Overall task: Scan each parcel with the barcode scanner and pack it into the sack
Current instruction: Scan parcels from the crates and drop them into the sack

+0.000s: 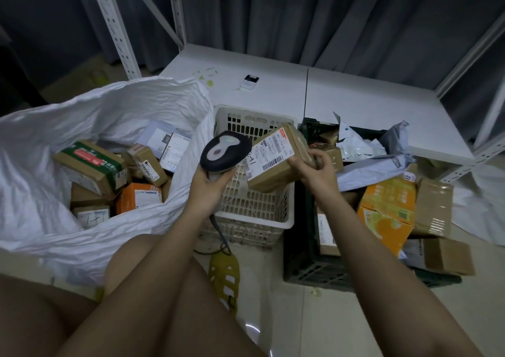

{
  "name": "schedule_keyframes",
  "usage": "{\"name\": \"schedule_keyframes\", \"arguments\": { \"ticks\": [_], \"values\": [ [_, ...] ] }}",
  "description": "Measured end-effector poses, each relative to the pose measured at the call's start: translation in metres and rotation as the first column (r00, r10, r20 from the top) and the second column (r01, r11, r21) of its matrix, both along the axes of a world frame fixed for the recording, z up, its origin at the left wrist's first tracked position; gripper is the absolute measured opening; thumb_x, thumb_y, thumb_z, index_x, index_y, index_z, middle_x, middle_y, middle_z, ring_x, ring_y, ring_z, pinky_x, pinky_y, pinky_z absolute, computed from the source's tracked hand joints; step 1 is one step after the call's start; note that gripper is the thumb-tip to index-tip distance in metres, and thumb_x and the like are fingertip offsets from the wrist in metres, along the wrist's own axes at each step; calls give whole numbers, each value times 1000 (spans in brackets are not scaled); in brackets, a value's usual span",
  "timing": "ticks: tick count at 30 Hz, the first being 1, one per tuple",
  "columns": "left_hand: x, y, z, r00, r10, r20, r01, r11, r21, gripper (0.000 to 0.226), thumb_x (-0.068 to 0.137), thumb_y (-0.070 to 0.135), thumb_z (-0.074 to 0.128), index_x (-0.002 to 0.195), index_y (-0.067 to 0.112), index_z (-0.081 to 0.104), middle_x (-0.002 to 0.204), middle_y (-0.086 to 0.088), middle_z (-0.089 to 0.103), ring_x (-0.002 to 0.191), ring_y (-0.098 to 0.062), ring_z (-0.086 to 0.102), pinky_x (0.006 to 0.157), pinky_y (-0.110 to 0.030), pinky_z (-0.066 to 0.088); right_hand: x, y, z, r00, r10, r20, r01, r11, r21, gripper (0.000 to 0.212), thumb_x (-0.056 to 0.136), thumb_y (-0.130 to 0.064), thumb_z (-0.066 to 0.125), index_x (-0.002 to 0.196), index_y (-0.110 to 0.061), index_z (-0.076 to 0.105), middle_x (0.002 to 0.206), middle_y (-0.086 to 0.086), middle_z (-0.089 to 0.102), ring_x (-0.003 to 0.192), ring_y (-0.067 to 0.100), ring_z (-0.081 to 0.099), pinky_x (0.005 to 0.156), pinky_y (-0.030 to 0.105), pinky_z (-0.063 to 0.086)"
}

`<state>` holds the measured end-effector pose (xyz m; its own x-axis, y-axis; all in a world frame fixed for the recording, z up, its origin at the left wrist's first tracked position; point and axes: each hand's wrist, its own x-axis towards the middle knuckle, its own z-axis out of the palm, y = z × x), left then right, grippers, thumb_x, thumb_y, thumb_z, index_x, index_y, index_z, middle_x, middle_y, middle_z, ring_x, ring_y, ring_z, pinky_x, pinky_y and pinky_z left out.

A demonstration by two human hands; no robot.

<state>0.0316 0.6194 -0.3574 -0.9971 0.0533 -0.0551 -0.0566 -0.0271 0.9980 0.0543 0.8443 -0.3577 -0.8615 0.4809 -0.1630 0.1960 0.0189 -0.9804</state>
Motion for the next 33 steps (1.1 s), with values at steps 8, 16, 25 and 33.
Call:
{"name": "schedule_keyframes", "arguments": {
  "ticks": [8,16,25,33],
  "values": [
    [-11,2,9,973,-227,-48,223,971,-83,52,87,2,66,132,19,46,118,15,57,104,11,54,85,-6,45,-20,22,28,996,92,14,-93,986,136,47,75,-23,82,118,-22,61,119,0,55,105,16,59,83,28,53],
    [-17,3,12,964,-265,-29,258,955,-147,51,86,12,69,133,17,48,119,8,61,101,14,54,80,0,42,-25,27,24,991,133,1,-131,980,148,51,72,-28,85,118,-24,62,120,0,57,107,14,60,90,33,54],
    [-16,4,12,961,-275,-23,266,944,-197,57,85,13,71,136,16,46,124,6,60,112,-2,55,98,-18,42,-24,32,26,989,146,-3,-144,977,155,48,74,-27,83,117,-25,62,111,-9,57,103,10,58,86,30,53],
    [-13,5,16,961,-277,-9,269,940,-209,58,85,14,71,136,20,45,118,13,59,113,-3,53,87,-9,39,-25,33,28,990,139,15,-139,971,194,51,69,-36,85,115,-31,63,116,-4,58,106,15,59,90,36,54]
  ]
}}
